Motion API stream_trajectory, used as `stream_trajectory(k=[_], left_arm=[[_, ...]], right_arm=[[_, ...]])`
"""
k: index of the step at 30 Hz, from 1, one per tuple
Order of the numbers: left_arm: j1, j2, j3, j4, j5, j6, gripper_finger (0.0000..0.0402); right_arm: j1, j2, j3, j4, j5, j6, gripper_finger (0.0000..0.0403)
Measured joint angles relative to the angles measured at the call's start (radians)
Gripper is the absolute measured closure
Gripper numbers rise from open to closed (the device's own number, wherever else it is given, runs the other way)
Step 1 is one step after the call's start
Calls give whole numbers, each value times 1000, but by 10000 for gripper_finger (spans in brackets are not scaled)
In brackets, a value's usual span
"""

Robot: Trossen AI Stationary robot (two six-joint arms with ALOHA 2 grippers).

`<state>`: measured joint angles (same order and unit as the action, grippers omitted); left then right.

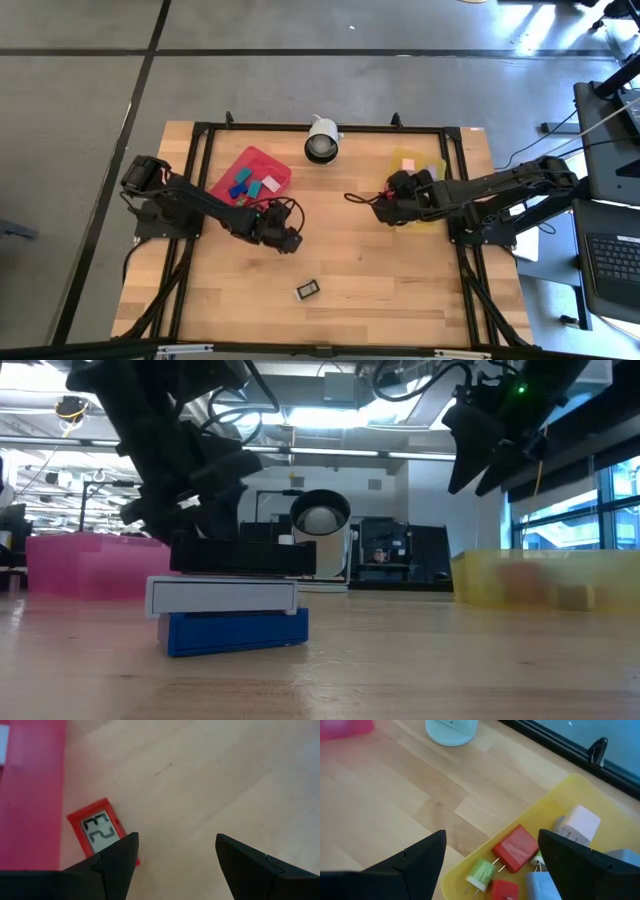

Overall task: Pick & Place Office items
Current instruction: Put the red digital timer into the pink bin

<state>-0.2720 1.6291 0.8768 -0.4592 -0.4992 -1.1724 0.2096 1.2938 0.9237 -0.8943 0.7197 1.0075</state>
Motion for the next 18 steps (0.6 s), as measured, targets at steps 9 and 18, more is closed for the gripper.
stream_trajectory(k=[9,18], left_arm=[[7,0,0,-16,-38,-3,139],[7,0,0,-15,-131,-108,139]], right_arm=[[6,0,0,-10,-37,-55,85],[6,0,0,-2,-238,-67,85]])
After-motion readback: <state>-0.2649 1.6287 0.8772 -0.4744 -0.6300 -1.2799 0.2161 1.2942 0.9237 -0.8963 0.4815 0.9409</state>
